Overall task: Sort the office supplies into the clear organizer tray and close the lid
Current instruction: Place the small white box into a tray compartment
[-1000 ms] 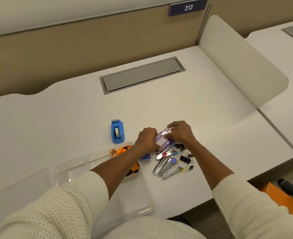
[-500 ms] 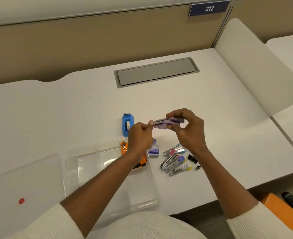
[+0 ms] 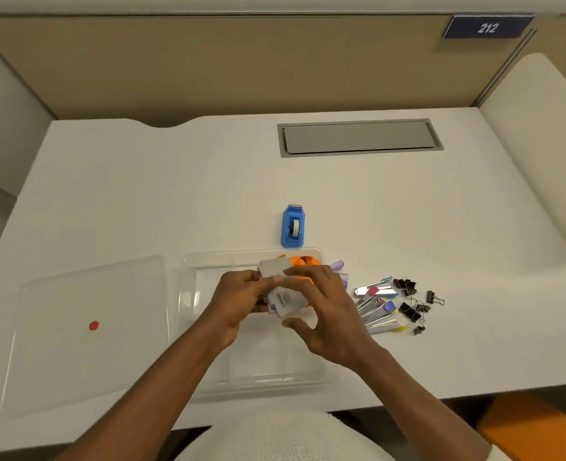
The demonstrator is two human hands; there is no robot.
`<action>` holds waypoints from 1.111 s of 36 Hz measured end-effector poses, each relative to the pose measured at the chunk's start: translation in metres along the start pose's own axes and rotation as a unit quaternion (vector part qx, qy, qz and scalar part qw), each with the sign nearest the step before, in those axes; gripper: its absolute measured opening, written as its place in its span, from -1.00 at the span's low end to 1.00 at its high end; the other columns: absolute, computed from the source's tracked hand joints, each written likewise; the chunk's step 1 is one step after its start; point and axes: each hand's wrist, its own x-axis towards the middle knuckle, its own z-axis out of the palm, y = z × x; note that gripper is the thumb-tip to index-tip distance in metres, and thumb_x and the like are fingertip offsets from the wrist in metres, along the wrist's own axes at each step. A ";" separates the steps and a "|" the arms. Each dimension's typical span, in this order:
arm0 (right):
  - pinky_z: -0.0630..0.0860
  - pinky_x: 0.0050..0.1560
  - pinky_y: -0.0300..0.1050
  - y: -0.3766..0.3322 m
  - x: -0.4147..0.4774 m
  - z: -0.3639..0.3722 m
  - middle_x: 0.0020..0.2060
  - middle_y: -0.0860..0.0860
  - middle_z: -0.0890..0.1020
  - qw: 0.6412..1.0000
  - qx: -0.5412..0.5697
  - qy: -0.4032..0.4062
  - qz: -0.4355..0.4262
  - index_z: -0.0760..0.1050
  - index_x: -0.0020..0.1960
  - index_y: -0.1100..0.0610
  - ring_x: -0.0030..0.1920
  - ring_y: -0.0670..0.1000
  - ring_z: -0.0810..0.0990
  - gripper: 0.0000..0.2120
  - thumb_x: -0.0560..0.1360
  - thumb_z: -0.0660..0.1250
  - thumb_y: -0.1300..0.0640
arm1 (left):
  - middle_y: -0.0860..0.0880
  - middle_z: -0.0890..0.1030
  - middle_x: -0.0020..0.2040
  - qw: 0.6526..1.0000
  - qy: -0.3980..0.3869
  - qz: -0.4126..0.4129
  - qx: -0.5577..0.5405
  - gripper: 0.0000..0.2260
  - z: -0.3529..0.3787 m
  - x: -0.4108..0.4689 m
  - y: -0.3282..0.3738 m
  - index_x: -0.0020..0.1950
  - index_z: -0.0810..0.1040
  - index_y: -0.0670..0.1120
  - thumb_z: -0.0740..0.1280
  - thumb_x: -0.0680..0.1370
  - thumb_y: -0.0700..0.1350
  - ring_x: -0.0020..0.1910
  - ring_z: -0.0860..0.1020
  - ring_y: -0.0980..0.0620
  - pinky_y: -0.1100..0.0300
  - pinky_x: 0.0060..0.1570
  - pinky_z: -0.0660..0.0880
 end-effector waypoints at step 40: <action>0.55 -0.18 -0.22 -0.003 0.139 0.061 0.05 -0.01 0.54 0.916 -0.081 -0.351 0.176 0.38 0.33 -0.01 -0.01 0.01 0.58 -0.30 0.33 0.57 -0.23 | -0.01 0.75 -0.30 0.986 0.126 0.001 0.105 -0.76 -0.080 0.003 -0.030 -0.07 0.67 -0.13 0.49 0.55 0.05 -0.35 0.71 0.02 0.10 -0.19 0.69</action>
